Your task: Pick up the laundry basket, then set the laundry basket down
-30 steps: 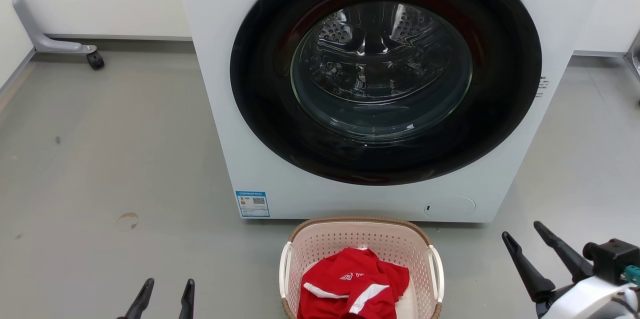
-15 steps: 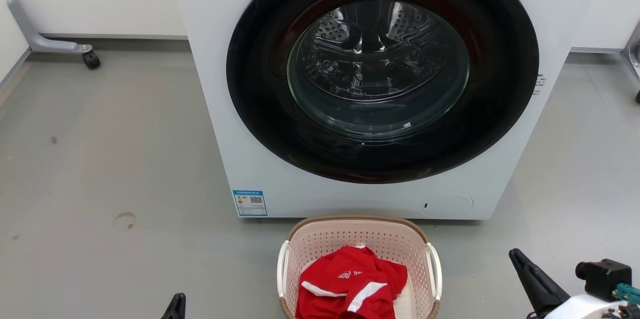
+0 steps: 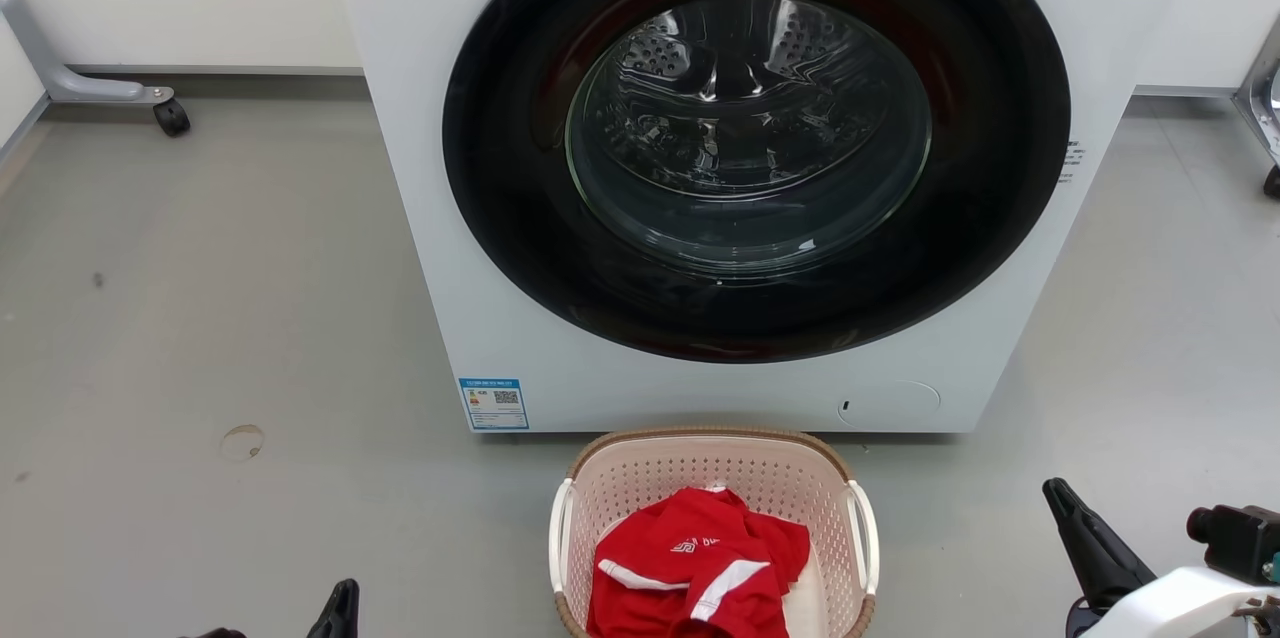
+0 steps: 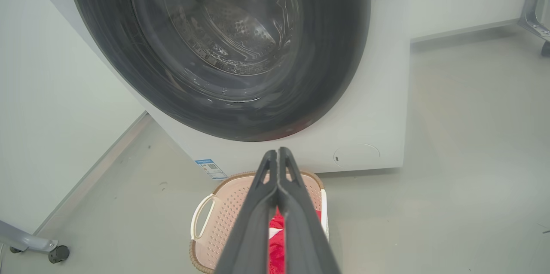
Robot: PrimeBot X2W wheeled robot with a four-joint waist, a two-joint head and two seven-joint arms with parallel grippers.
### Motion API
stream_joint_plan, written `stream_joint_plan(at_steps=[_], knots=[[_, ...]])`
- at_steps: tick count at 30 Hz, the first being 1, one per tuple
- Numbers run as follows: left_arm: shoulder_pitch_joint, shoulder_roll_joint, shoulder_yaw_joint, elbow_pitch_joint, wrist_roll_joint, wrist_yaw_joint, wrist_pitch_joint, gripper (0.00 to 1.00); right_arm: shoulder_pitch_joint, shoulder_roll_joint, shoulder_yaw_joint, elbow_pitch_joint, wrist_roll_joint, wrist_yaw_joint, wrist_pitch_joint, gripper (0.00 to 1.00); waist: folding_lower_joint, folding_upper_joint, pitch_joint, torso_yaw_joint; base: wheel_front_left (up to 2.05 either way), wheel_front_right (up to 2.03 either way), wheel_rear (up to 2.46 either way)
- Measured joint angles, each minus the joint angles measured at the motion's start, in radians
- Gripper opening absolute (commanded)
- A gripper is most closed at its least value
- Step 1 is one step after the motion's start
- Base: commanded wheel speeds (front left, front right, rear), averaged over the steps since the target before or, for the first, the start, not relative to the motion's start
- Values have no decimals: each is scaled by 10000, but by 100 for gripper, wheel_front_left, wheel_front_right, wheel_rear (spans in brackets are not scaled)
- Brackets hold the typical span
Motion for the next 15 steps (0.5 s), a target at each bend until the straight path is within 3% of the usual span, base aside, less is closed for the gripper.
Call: stream_joint_plan(at_steps=[15], knots=[[-379,-518,652,382,-1206,-489,274,0,-15,224,-769,-31,1145,0,403,0,-1,0,71,-114,0,0,0]])
